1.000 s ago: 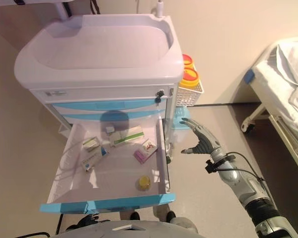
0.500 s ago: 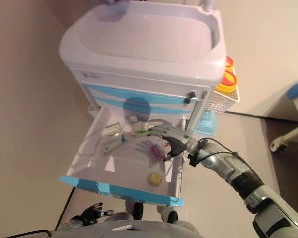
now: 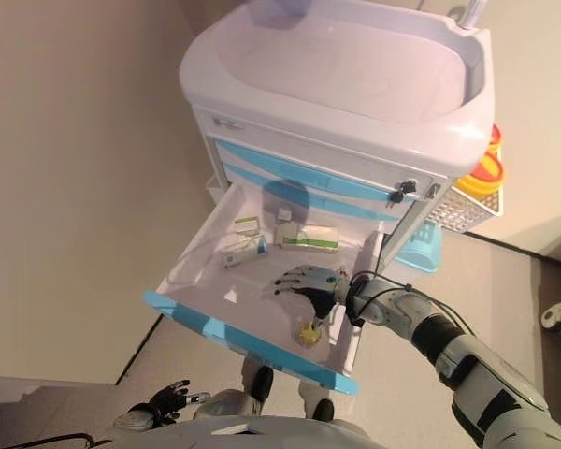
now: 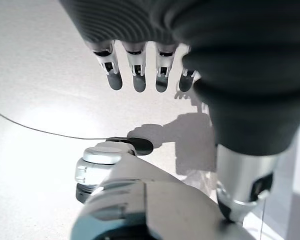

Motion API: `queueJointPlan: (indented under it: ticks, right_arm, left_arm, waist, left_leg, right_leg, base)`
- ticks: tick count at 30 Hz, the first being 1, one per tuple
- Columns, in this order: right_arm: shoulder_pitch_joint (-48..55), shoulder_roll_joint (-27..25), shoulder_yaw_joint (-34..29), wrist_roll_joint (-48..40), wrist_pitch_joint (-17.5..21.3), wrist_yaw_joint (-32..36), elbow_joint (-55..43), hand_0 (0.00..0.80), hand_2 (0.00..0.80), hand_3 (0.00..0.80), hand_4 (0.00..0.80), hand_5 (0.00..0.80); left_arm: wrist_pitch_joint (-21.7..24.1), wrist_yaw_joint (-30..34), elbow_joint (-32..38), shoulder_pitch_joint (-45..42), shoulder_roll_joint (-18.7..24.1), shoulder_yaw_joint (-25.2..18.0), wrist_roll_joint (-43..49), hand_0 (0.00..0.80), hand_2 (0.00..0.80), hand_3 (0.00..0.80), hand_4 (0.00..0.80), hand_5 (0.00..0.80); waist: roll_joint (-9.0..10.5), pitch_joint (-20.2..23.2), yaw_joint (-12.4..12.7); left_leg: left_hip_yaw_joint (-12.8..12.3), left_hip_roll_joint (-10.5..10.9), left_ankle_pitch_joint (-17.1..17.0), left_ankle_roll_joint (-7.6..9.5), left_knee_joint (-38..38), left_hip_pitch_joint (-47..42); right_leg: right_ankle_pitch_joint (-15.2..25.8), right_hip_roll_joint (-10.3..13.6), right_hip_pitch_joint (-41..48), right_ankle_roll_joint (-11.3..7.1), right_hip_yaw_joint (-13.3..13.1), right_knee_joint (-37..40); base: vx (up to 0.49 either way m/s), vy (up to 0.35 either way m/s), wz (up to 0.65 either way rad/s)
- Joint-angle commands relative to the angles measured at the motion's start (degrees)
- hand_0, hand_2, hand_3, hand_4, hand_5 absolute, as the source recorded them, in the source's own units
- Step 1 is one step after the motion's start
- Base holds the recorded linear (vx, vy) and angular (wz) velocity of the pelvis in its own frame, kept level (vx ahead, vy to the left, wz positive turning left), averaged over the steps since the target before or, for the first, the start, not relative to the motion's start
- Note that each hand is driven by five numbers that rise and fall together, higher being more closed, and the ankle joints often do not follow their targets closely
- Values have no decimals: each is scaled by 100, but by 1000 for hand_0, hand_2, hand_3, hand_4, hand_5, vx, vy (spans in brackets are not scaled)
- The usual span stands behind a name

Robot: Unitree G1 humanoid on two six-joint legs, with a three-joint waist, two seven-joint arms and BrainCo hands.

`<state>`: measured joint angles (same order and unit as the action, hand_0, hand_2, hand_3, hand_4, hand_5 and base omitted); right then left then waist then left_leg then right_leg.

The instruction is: Open the drawer and pick up the medicine

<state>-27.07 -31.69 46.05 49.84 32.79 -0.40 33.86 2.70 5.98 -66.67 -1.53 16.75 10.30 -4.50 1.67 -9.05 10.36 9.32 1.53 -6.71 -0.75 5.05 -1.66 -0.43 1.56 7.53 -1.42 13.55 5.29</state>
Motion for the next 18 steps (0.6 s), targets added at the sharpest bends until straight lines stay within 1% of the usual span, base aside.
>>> queueJointPlan:
  ticks: [1, 5, 8, 13, 18]
  right_arm:
    - [-301, 176, 357, 671, 152, -650, 278, 0, 0, 0, 0, 0]
    - [-255, 279, 381, 1087, 49, -1030, 650, 0, 0, 0, 0, 0]
    - [-185, 331, 344, 1206, -178, -1206, 789, 0, 0, 0, 0, 0]
    - [-68, 354, 282, 1375, -225, -1368, 813, 0, 0, 0, 0, 0]
    - [-13, 399, 282, 1470, -200, -1356, 823, 0, 0, 0, 0, 0]
  left_arm:
    - [88, 53, -443, 90, 111, 151, 311, 0, 0, 0, 0, 0]
    - [125, 64, -469, 97, 128, 144, 406, 0, 0, 0, 0, 0]
    - [163, 57, -500, 91, 129, 139, 445, 0, 0, 0, 0, 0]
    - [216, 50, -552, 88, 114, 86, 470, 0, 0, 0, 0, 0]
    - [248, 36, -599, 93, 95, 55, 457, 0, 0, 0, 0, 0]
  waist:
    - [173, 167, 197]
    - [177, 167, 253]
    - [176, 171, 261]
    - [175, 172, 222]
    - [170, 168, 183]
  left_leg:
    - [-42, 169, 617, -10, -41, -54]
    - [7, 179, 607, -9, -46, -43]
    - [26, 174, 602, -12, -38, -48]
    - [7, 164, 605, -12, -22, -50]
    - [-28, 151, 603, -6, -17, -60]
  right_leg:
    - [-39, 175, -178, -215, 49, -263]
    - [-41, 176, -165, -213, 89, -261]
    - [-37, 176, -158, -217, 101, -258]
    - [-23, 168, -170, -226, 65, -240]
    - [-12, 165, -183, -225, 21, -240]
  base:
    - [23, -26, 4]
    - [16, -27, 9]
    - [18, -21, 8]
    - [0, 0, 0]
    - [0, 0, 0]
